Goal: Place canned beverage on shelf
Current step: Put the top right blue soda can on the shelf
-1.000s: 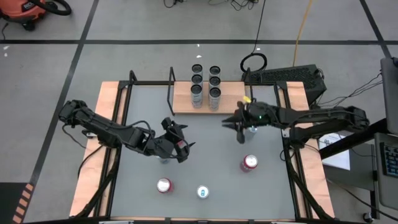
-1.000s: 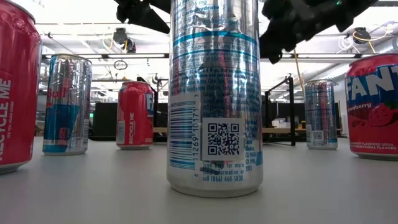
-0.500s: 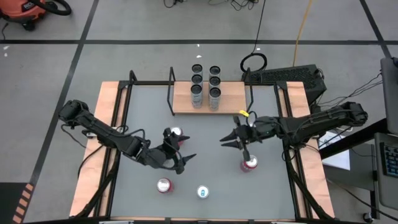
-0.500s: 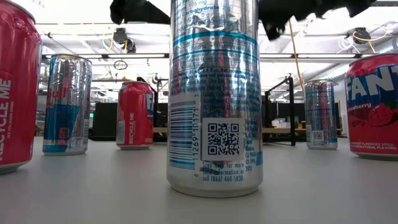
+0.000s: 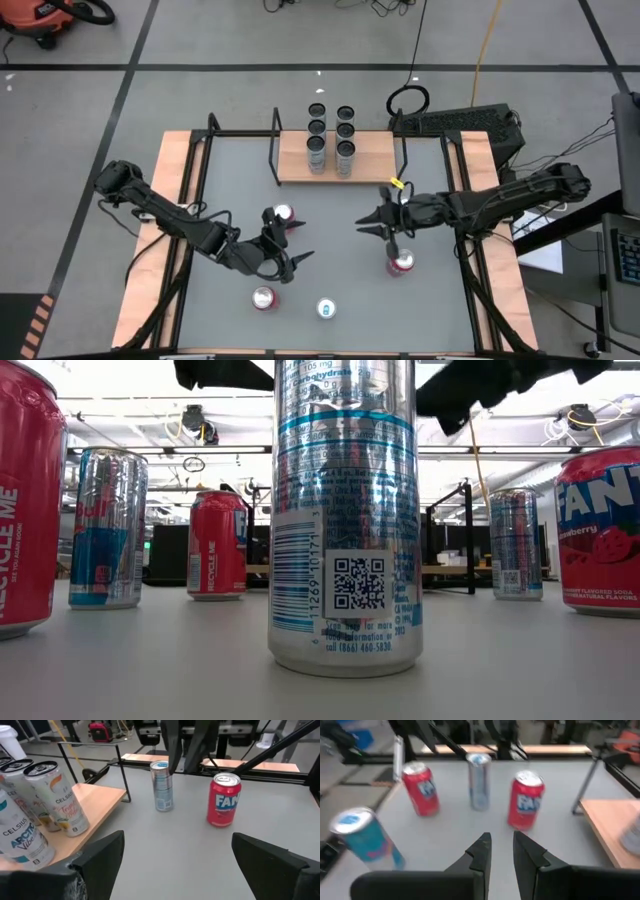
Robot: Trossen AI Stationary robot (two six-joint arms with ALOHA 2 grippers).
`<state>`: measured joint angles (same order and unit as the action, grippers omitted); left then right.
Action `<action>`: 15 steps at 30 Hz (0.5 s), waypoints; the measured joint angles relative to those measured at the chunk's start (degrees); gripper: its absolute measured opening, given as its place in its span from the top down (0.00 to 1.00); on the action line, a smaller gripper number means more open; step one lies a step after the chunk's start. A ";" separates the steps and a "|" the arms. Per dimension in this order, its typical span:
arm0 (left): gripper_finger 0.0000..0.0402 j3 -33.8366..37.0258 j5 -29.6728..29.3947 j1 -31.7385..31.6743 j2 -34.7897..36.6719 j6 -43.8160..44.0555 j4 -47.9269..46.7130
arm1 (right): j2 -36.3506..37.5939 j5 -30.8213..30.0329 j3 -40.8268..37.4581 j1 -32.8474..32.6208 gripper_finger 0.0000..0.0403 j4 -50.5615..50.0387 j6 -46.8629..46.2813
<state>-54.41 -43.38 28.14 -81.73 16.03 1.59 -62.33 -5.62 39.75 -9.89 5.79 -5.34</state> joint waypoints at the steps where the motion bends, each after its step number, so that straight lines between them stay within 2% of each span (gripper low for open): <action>1: 0.09 0.00 -0.02 0.12 0.00 0.00 0.02 | 0.01 -0.66 0.00 0.00 0.89 -1.17 0.01; 8: 0.09 0.00 -0.06 0.50 0.00 0.15 -0.87 | 0.01 -2.10 0.00 0.00 0.89 -9.70 -0.10; 15: 0.09 0.04 -0.04 0.00 -0.79 0.00 -1.92 | 0.61 -2.13 0.00 0.02 0.89 -13.41 -5.47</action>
<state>-54.37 -43.42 28.14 -82.52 16.03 -0.33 -61.73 -7.75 39.75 -9.87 -7.61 -10.81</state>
